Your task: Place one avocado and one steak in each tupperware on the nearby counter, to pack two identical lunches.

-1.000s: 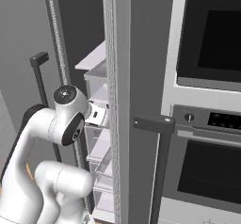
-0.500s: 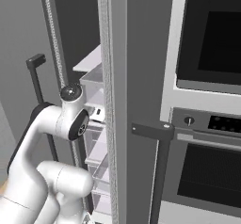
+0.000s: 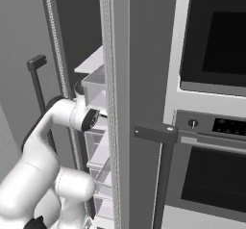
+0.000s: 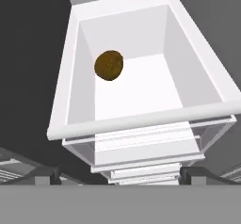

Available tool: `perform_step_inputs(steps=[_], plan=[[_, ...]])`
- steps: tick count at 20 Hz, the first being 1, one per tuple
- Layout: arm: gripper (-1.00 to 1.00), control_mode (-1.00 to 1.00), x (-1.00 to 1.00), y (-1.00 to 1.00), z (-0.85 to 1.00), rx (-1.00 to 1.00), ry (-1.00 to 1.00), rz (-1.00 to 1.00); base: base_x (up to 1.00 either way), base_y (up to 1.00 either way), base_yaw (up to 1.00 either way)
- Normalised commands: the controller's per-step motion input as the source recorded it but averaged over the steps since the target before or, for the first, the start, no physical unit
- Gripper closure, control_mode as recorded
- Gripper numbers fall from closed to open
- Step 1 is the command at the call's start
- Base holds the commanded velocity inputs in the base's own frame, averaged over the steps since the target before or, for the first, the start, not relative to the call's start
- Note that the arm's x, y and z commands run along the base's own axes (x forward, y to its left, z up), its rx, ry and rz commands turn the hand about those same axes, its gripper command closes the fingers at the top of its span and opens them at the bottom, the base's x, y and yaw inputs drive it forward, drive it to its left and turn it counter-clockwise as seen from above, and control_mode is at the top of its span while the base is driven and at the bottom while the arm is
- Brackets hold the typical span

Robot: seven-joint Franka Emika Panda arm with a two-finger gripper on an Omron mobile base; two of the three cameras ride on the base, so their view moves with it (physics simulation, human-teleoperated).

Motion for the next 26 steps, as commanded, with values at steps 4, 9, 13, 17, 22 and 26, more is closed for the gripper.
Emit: perform_step_inputs(steps=[4, 9, 13, 17, 22, 26], plan=[[-1.00, -1.00, 0.51, -0.01, -0.04, 0.00, 0.00, 0.00, 0.00, 0.00, 0.00], [-1.00, -1.00, 0.36, 0.00, -0.01, 0.02, 0.00, -0.01, 0.00, 0.00, 0.00], [-1.00, -1.00, 0.12, 0.07, -0.36, 0.03, 0.01, 0.00, 0.00, 0.00, 0.00], [-1.00, -1.00, 0.33, 0.09, -0.49, 0.02, 0.06, 0.00, 0.00, 0.00, 0.00], [-1.00, -1.00, 0.51, 0.16, -0.20, 0.00, 0.01, 0.00, 0.00, 0.00, 0.00], [-1.00, -1.00, 0.54, 0.21, 0.00, 0.00, 0.00, -0.01, 0.00, 0.00, 0.00]])
